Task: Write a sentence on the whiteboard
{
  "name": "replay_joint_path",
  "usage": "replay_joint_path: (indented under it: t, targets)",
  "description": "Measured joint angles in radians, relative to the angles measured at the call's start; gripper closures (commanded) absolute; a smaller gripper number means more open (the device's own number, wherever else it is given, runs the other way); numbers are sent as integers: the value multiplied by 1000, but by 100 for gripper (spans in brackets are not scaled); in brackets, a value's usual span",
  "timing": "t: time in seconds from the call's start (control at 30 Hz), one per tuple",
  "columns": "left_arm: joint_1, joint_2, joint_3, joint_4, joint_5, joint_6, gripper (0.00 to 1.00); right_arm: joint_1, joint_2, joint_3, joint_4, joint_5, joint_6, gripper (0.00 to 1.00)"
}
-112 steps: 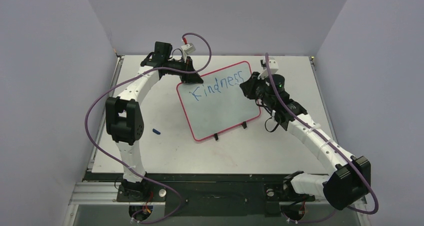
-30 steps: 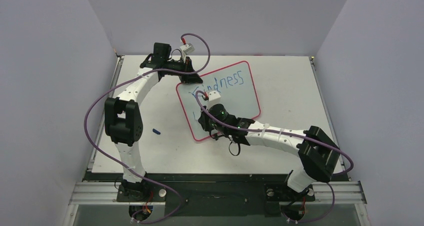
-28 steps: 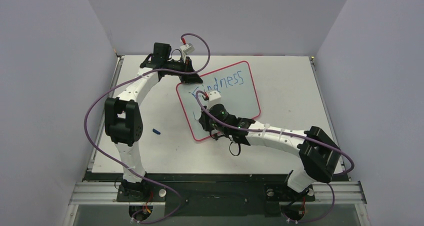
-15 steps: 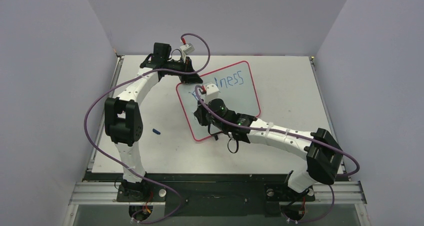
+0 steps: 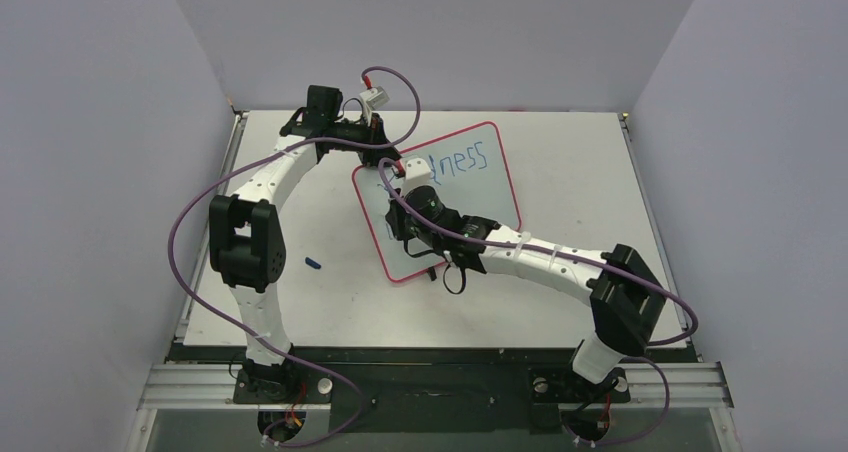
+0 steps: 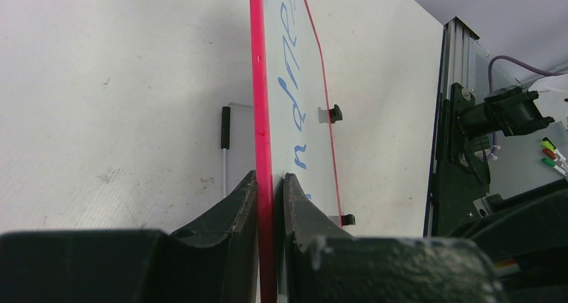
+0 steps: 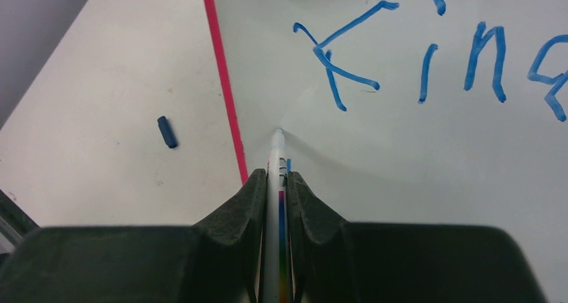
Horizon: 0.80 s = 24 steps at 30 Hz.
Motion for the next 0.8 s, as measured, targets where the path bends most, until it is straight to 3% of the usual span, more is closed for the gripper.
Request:
replay_joint_path:
  t: [0.8]
  targets:
    - [0,0,0,0,-3,0,100,-19,-45,-69,-22,0,11,100]
